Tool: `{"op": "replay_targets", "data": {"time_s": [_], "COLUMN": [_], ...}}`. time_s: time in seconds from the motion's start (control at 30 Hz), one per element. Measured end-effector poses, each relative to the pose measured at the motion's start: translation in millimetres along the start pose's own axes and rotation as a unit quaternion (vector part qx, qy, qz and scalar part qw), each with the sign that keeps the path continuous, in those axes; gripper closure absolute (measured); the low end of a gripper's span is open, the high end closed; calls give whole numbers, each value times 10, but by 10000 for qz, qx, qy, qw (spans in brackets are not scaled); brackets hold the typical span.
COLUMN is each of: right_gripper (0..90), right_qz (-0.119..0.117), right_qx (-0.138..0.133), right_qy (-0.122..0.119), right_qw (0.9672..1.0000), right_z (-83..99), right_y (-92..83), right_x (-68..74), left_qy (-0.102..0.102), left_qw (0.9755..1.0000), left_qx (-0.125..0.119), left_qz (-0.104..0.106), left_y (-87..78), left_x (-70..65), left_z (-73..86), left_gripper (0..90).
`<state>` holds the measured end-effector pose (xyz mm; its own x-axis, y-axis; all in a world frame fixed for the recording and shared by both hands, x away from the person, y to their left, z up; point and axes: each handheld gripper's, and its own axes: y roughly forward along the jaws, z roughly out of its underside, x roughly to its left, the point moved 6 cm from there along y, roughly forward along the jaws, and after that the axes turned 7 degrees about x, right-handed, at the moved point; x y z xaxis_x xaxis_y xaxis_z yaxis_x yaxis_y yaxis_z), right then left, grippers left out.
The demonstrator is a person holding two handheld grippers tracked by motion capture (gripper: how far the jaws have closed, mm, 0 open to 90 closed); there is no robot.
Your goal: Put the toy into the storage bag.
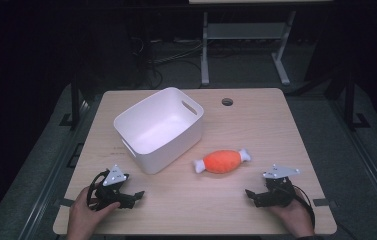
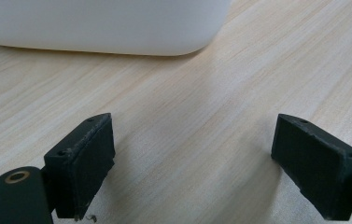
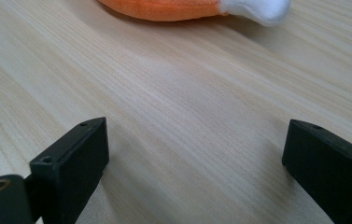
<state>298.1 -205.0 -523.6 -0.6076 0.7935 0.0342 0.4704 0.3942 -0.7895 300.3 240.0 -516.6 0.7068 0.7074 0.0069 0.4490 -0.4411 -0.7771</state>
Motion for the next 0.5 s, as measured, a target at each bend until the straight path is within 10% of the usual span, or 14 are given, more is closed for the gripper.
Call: {"op": "replay_targets", "data": {"time_s": [0.5], "right_gripper": [436], "right_qz": [-49], "right_qx": [-98], "right_qy": [-106], "right_qw": [9999], "right_z": [-127], "right_y": [-153], "right_x": [-60], "left_qy": [1], "left_qw": [10000], "left_qx": [1], "left_qz": [-2], "left_y": [0], "left_x": [0], "left_z": [0], "left_gripper": [125]}}
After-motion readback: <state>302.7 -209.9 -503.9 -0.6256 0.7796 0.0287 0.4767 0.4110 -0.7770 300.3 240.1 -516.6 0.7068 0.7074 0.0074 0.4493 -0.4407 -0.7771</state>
